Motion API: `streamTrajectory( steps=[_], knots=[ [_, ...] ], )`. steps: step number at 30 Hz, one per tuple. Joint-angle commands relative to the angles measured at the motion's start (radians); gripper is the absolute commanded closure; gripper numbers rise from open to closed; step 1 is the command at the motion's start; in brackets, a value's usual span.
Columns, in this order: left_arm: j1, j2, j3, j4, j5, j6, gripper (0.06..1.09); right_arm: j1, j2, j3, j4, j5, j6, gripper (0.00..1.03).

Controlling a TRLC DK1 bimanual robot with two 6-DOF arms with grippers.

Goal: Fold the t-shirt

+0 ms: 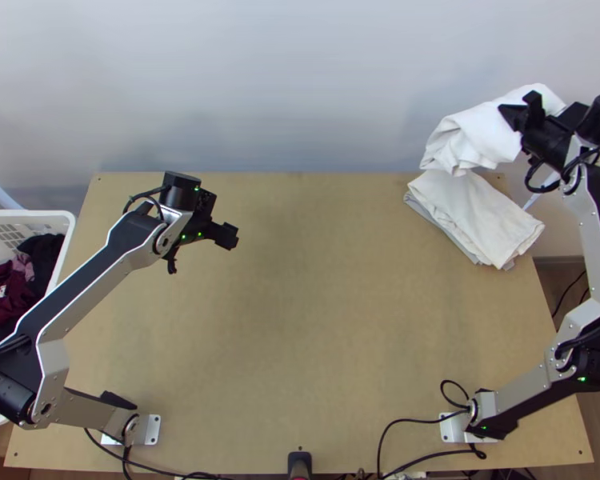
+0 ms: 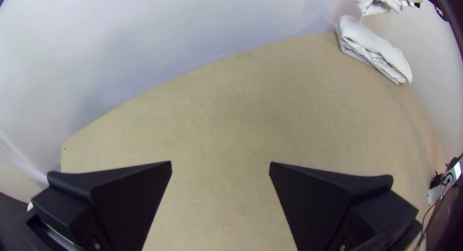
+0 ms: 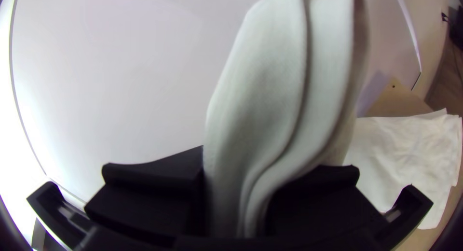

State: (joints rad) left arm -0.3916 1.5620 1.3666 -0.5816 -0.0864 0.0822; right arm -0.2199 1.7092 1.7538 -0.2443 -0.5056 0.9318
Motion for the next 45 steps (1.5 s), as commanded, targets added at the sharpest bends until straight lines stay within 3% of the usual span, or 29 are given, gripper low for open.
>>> streamTrajectory(
  steps=[1, 9, 14, 20, 30, 31, 32, 34, 35, 40, 45],
  knots=[
    [-0.004, -0.026, -0.014, -0.003, 0.01, -0.009, 0.1, -0.009, 0.03, 0.044, 0.023, -0.01, 0.019, 1.0],
    [-0.004, -0.037, -0.017, -0.003, 0.011, -0.009, 0.1, -0.01, 0.136, 0.088, 0.014, -0.053, 0.007, 1.0],
    [-0.004, -0.039, -0.02, -0.003, 0.01, -0.012, 0.1, -0.018, 0.21, 0.073, -0.001, -0.073, -0.053, 1.0],
    [0.0, -0.048, -0.029, -0.003, 0.01, -0.015, 0.1, -0.049, 0.204, -0.019, -0.084, -0.063, -0.229, 1.0],
    [-0.001, -0.042, -0.054, 0.008, 0.011, -0.021, 0.1, -0.111, 0.058, -0.238, -0.153, 0.049, -0.478, 0.99],
    [-0.003, -0.04, -0.055, 0.009, 0.011, -0.022, 0.1, -0.116, 0.046, -0.257, -0.153, 0.059, -0.493, 0.94],
    [-0.004, -0.039, -0.057, 0.012, 0.011, -0.024, 0.1, -0.119, 0.033, -0.272, -0.153, 0.072, -0.505, 0.75],
    [-0.006, -0.037, -0.06, 0.014, 0.011, -0.025, 0.1, -0.127, 0.009, -0.307, -0.153, 0.095, -0.539, 0.19],
    [-0.006, -0.037, -0.06, 0.014, 0.011, -0.027, 0.1, -0.134, -0.003, -0.323, -0.153, 0.11, -0.553, 0.09],
    [-0.003, -0.049, -0.07, 0.014, 0.01, -0.027, 0.1, -0.213, -0.059, -0.39, -0.148, 0.15, -0.573, 0.04],
    [0.016, -0.079, -0.09, 0.014, 0.01, -0.013, 0.1, -0.283, -0.137, -0.458, -0.05, 0.372, -0.63, 0.04]
  ],
)
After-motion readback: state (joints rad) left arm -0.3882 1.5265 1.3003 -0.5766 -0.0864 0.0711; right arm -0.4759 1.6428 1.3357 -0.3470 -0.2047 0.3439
